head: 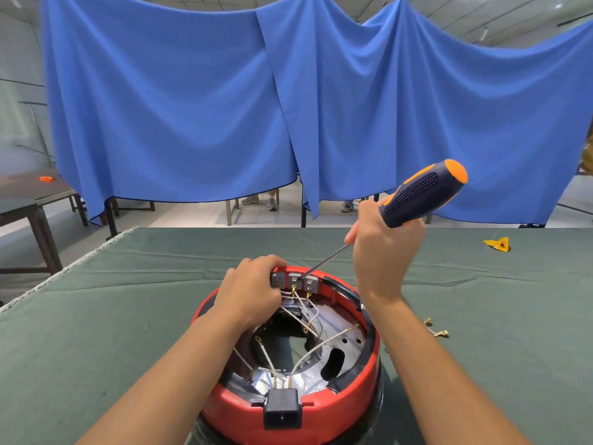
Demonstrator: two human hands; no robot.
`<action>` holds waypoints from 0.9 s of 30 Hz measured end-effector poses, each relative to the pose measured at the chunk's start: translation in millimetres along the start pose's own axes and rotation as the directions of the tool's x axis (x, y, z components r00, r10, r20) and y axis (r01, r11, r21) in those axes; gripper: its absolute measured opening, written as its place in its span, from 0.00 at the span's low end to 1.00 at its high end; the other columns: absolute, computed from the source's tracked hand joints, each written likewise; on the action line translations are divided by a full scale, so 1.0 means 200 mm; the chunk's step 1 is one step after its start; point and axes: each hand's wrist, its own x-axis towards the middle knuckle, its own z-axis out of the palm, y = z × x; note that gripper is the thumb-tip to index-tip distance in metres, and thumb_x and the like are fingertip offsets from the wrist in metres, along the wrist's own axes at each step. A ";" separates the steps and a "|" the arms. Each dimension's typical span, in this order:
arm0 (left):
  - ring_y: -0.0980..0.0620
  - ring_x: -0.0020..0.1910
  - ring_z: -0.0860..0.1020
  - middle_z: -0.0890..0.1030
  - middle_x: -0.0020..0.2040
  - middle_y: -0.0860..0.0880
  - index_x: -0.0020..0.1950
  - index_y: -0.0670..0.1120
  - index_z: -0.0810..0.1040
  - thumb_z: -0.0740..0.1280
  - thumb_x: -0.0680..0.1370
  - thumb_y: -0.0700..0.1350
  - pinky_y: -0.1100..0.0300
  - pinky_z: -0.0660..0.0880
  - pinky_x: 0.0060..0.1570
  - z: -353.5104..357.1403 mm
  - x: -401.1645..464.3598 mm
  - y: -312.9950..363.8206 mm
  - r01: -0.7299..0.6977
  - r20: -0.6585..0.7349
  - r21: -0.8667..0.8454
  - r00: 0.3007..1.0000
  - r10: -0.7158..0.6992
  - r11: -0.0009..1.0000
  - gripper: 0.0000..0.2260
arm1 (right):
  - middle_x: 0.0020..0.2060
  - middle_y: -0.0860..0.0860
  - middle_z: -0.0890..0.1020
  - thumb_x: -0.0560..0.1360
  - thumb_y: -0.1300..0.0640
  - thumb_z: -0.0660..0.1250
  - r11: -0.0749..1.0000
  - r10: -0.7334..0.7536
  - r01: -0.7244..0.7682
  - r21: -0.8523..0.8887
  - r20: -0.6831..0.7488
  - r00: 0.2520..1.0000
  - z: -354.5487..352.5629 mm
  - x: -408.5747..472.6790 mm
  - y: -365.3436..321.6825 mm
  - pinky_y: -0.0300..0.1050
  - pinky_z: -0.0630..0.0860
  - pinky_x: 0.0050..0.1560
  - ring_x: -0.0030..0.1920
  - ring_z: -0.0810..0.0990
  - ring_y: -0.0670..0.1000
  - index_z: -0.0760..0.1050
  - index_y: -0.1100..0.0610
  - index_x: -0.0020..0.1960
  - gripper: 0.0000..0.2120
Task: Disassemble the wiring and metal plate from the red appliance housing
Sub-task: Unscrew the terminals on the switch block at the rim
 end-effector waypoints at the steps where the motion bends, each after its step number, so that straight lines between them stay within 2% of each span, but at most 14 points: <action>1: 0.49 0.57 0.72 0.78 0.57 0.52 0.63 0.54 0.73 0.62 0.72 0.40 0.54 0.66 0.56 0.00 0.00 0.00 -0.001 -0.001 0.000 1.000 0.001 1.000 0.21 | 0.20 0.57 0.66 0.65 0.66 0.60 1.000 0.004 -0.004 0.003 -0.001 1.000 0.00 -0.01 0.01 0.30 0.64 0.23 0.18 0.64 0.44 0.64 0.67 0.29 0.09; 4: 0.48 0.57 0.72 0.78 0.58 0.52 0.63 0.54 0.73 0.62 0.72 0.40 0.55 0.66 0.55 0.00 0.00 0.00 0.001 -0.003 -0.006 1.000 -0.001 1.000 0.21 | 0.19 0.57 0.67 0.66 0.65 0.61 1.000 0.017 -0.017 -0.005 -0.009 1.000 -0.02 -0.01 0.03 0.32 0.65 0.23 0.18 0.65 0.45 0.64 0.65 0.29 0.09; 7: 0.48 0.58 0.72 0.78 0.58 0.52 0.64 0.55 0.73 0.62 0.72 0.40 0.55 0.66 0.55 0.00 0.00 0.00 0.000 -0.002 0.003 1.000 0.000 1.000 0.21 | 0.15 0.47 0.69 0.67 0.65 0.61 1.000 0.019 -0.019 0.006 -0.031 0.999 -0.03 -0.02 0.07 0.30 0.67 0.26 0.18 0.66 0.43 0.64 0.56 0.26 0.14; 11: 0.48 0.59 0.72 0.78 0.59 0.52 0.64 0.55 0.73 0.62 0.72 0.40 0.55 0.66 0.56 0.00 0.00 0.00 0.010 -0.005 0.007 1.000 -0.010 1.000 0.22 | 0.14 0.46 0.69 0.68 0.64 0.60 1.000 0.013 -0.014 -0.024 -0.066 0.998 -0.04 -0.02 0.08 0.30 0.65 0.25 0.17 0.65 0.42 0.67 0.65 0.24 0.14; 16: 0.48 0.59 0.71 0.78 0.59 0.52 0.64 0.55 0.73 0.62 0.72 0.40 0.55 0.65 0.56 0.01 0.00 -0.01 0.006 -0.003 0.006 1.000 -0.006 1.000 0.22 | 0.14 0.46 0.70 0.68 0.64 0.60 1.000 0.001 -0.003 -0.026 -0.063 0.998 -0.04 -0.02 0.07 0.28 0.65 0.26 0.18 0.66 0.42 0.67 0.61 0.22 0.15; 21: 0.48 0.59 0.71 0.78 0.59 0.52 0.64 0.54 0.73 0.62 0.72 0.40 0.54 0.65 0.58 0.01 0.00 -0.01 0.001 0.003 0.002 1.000 -0.001 1.000 0.22 | 0.16 0.46 0.70 0.67 0.63 0.60 0.995 0.003 -0.009 -0.095 -0.072 0.997 -0.05 -0.03 0.10 0.30 0.66 0.27 0.20 0.67 0.42 0.69 0.67 0.24 0.14; 23: 0.48 0.59 0.71 0.77 0.59 0.52 0.65 0.54 0.72 0.62 0.72 0.40 0.54 0.65 0.58 0.01 0.00 -0.01 0.004 0.004 -0.003 1.000 -0.004 1.000 0.22 | 0.18 0.50 0.71 0.66 0.61 0.61 0.988 -0.007 -0.006 -0.154 -0.089 0.996 -0.05 -0.01 0.10 0.37 0.67 0.27 0.22 0.67 0.46 0.69 0.71 0.28 0.13; 25: 0.49 0.60 0.71 0.77 0.60 0.52 0.65 0.54 0.72 0.62 0.72 0.40 0.54 0.65 0.59 0.01 0.00 -0.01 0.005 0.009 0.002 1.000 -0.005 1.000 0.22 | 0.24 0.63 0.72 0.65 0.57 0.62 0.976 -0.016 -0.002 -0.216 -0.079 0.997 -0.03 0.01 0.11 0.48 0.69 0.30 0.26 0.69 0.59 0.68 0.71 0.32 0.15; 26: 0.49 0.60 0.70 0.77 0.60 0.52 0.65 0.54 0.72 0.62 0.72 0.40 0.54 0.64 0.59 0.02 0.00 -0.01 0.005 0.011 0.008 1.000 -0.005 1.000 0.22 | 0.25 0.64 0.71 0.66 0.56 0.63 0.976 -0.017 0.001 -0.217 -0.068 0.998 -0.02 0.02 0.11 0.52 0.70 0.32 0.28 0.70 0.62 0.68 0.67 0.31 0.14; 27: 0.49 0.61 0.70 0.77 0.61 0.52 0.65 0.54 0.72 0.62 0.72 0.40 0.54 0.64 0.60 0.02 0.01 -0.01 0.005 0.011 0.013 1.000 -0.005 1.000 0.22 | 0.24 0.60 0.71 0.67 0.54 0.64 0.980 -0.016 0.004 -0.199 -0.057 0.998 -0.01 0.02 0.11 0.53 0.71 0.33 0.28 0.70 0.61 0.67 0.63 0.30 0.13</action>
